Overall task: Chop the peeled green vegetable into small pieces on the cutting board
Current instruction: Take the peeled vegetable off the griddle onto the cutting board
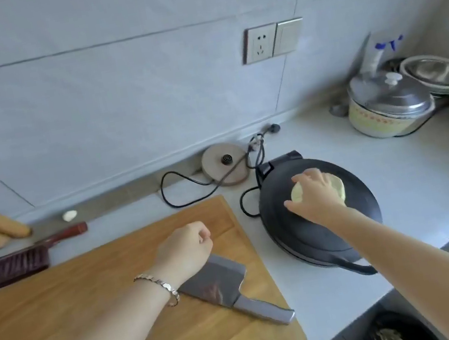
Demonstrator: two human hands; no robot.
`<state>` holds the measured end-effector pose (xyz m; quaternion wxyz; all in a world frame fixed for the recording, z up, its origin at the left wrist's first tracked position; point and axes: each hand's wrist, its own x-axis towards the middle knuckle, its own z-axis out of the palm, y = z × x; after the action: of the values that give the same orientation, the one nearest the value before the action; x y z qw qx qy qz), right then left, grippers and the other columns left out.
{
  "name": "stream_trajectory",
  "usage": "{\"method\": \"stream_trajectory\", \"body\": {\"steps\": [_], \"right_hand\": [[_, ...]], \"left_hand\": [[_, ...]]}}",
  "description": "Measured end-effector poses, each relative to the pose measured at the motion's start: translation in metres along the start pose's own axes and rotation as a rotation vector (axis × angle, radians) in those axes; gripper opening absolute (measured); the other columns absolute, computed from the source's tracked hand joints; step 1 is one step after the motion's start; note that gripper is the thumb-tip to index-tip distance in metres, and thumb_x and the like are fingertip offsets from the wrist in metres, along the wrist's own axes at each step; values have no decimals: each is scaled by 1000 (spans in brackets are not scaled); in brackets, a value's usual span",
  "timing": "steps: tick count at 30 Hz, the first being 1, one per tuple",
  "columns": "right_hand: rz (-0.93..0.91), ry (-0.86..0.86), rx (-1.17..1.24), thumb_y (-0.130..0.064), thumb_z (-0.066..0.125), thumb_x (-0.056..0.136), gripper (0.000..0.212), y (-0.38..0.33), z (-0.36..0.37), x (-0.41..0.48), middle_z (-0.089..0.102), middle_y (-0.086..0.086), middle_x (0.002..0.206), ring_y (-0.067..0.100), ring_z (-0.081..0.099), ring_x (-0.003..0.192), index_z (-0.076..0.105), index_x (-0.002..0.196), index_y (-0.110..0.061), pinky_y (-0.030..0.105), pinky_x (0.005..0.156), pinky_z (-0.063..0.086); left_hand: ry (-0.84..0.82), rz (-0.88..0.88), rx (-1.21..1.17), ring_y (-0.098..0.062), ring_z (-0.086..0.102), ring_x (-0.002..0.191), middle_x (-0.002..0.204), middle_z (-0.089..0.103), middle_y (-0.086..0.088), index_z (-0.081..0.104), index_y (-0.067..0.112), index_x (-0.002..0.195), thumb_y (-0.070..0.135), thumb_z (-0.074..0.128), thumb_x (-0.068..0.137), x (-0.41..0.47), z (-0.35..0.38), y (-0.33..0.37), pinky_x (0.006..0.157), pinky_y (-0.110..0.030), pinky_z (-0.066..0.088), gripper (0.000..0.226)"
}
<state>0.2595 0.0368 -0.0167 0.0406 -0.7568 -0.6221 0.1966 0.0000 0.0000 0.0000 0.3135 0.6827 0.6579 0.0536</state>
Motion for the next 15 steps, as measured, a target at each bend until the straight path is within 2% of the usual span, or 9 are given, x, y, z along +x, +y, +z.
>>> {"method": "stream_trajectory", "body": {"steps": [2,4,6,9,11,13,15], "right_hand": [[38,37,-189,-51,67,76,85,13,-5,7,14,9,154,34,14,140,27,145,-25,45,114,16],[62,-57,-338,-63,69,66,105,28,-9,17,2,11,156,38,4,142,12,149,-32,51,114,10],[97,-180,-384,-70,70,59,118,36,-9,31,-2,12,157,41,2,142,3,149,-36,56,112,12],[139,-311,-313,-68,72,57,118,40,-10,49,8,13,154,41,14,139,3,149,-40,54,107,27],[115,-331,-308,-63,71,60,110,41,-10,55,15,13,151,39,18,136,9,148,-40,50,103,32],[74,-320,-310,-60,70,63,106,42,-12,55,21,13,148,37,21,134,10,148,-39,47,101,36],[32,-322,-251,-59,70,64,105,37,-14,52,24,12,147,37,22,134,9,147,-40,48,101,37]], "left_hand": [[-24,-6,21,-14,58,86,96,57,11,57,26,107,27,41,92,7,8,6,69,-25,43,22],[-37,-19,22,-14,58,86,95,56,10,57,25,107,26,41,92,11,16,13,65,-25,44,22],[-21,-26,-8,-13,59,86,95,57,10,57,25,108,26,42,92,14,22,22,64,-24,45,23],[26,-59,-68,-11,58,85,86,56,15,58,26,107,26,42,92,15,30,27,71,-27,48,22],[50,-97,-117,-8,58,79,79,59,13,57,28,104,26,43,92,11,36,27,65,-22,46,19],[48,-131,-195,-4,60,79,86,65,8,58,28,103,28,45,91,9,41,26,62,-18,46,18],[16,-140,-326,-3,60,86,94,64,9,55,28,111,29,49,90,5,45,24,67,-17,46,21]]}}
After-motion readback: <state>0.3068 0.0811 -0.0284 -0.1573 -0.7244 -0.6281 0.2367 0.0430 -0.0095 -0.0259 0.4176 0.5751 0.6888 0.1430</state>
